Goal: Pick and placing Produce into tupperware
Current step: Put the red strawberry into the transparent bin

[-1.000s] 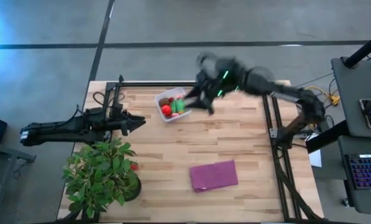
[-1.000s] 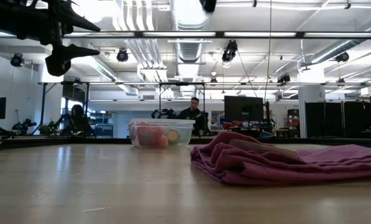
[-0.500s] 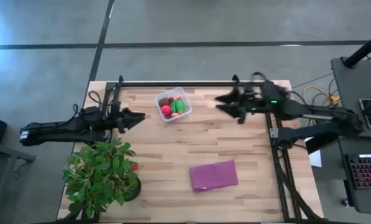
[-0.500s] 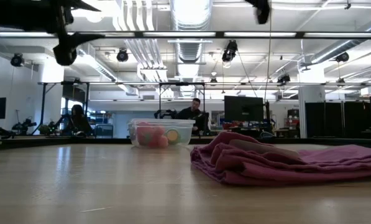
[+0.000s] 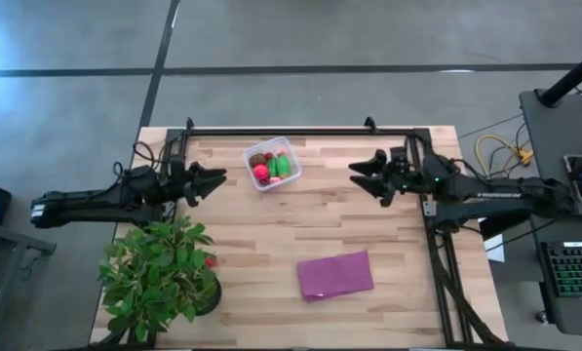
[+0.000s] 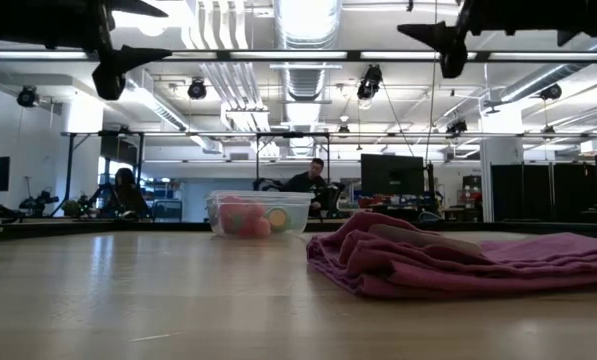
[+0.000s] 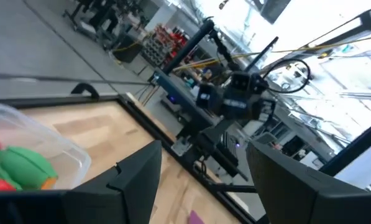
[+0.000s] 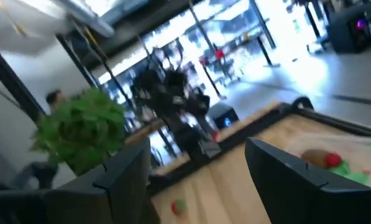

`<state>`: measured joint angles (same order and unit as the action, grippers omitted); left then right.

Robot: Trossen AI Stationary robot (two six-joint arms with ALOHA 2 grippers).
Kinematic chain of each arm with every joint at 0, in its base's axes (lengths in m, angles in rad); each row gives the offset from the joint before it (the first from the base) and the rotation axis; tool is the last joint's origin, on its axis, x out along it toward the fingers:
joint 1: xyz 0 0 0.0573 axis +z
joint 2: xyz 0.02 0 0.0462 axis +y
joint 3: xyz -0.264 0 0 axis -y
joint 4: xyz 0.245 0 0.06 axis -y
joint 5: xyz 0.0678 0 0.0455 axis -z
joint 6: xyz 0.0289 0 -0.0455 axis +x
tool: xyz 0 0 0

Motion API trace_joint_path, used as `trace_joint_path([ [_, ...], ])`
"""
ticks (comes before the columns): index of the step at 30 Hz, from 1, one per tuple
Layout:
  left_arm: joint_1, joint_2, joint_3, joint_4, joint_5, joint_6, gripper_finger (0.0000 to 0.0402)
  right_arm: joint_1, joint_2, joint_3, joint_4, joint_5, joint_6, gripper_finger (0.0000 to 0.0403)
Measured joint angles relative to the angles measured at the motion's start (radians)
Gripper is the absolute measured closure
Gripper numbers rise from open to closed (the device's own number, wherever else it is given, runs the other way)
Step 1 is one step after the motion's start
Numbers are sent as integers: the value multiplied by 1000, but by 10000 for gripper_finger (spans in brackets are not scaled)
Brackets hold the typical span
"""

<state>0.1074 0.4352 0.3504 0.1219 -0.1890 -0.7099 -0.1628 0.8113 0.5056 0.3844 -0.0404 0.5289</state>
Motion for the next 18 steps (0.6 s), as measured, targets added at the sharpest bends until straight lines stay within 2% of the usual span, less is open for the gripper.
trace_joint_path([
  [4,0,26,16,-8,31,-16,178,-2,-22,-90,75,20,34,149],
  [8,0,104,69,-19,43,-11,178,-1,-31,-168,218,16,31,149],
  [15,12,296,279,-267,44,97,178,-3,-61,-286,292,44,3,149],
  [18,26,385,375,-376,78,117,178,-3,-83,-328,310,68,-10,149],
])
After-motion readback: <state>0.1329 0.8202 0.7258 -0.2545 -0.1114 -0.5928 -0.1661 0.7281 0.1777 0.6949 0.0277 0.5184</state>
